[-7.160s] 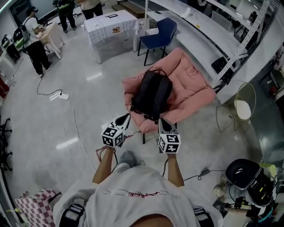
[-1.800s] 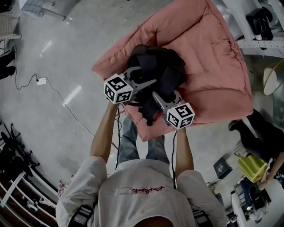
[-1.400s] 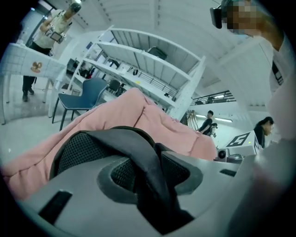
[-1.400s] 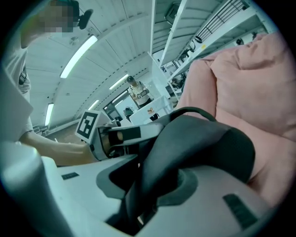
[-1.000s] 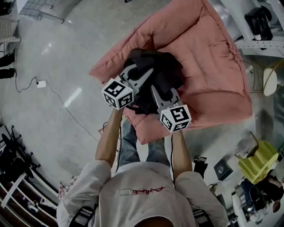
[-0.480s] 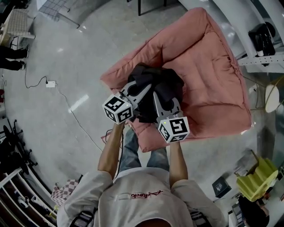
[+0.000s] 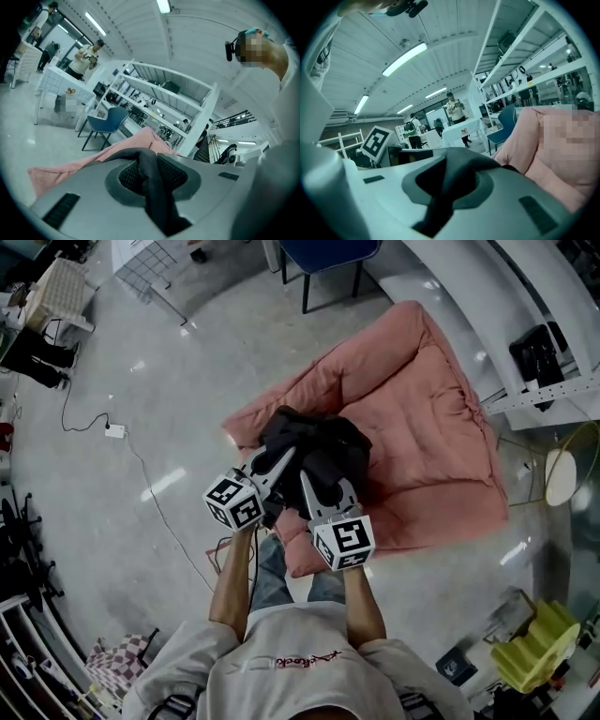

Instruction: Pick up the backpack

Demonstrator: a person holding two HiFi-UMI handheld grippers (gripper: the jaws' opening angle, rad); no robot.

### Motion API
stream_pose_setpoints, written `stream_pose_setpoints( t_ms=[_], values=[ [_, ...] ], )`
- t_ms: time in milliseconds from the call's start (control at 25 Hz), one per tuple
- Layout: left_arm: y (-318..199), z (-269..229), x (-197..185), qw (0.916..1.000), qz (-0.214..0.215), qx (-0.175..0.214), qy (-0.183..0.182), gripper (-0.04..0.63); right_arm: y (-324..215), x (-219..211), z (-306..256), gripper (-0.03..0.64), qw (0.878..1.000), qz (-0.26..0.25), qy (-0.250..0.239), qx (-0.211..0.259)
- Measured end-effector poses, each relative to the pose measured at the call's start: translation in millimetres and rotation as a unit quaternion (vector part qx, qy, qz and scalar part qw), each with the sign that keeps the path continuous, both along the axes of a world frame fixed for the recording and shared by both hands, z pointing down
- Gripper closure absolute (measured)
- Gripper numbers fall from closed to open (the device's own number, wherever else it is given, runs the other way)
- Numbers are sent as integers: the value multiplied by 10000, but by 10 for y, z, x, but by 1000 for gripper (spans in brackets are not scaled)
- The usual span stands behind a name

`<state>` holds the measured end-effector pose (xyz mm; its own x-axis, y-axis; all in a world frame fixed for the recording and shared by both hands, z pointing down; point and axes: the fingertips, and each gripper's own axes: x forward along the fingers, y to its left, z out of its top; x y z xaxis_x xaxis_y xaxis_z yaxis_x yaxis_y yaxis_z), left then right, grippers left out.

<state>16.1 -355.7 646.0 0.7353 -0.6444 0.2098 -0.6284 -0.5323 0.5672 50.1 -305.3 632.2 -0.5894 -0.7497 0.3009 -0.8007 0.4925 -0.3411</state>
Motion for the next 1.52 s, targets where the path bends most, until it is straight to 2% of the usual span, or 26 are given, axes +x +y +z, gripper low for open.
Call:
stream_pose_setpoints(
  t_ms=[360, 680, 840, 1120, 1280, 1520],
  values=[
    [211, -858, 6, 9982, -341, 486, -41, 517, -15, 181, -894, 555, 9988, -104, 68, 474],
    [338, -1776, 164, 9940, -310, 1051, 55, 520, -12, 378, -1857, 555, 9938, -80, 128, 1103],
    [394, -2088, 274, 9911, -253, 1306, 92, 522, 39, 495, -2154, 555, 9908, -17, 171, 1344],
    [690, -2202, 307, 9898, -130, 1420, 26, 523, 363, 546, -2229, 555, 9904, 100, 233, 1357],
    [948, -2211, 260, 9888, 64, 1488, -130, 523, 613, 491, -2234, 555, 9896, 170, 392, 1375],
    [1441, -2225, 121, 9873, 267, 1565, -39, 524, 1097, 365, -2235, 555, 9887, 386, 415, 1389]
  ],
)
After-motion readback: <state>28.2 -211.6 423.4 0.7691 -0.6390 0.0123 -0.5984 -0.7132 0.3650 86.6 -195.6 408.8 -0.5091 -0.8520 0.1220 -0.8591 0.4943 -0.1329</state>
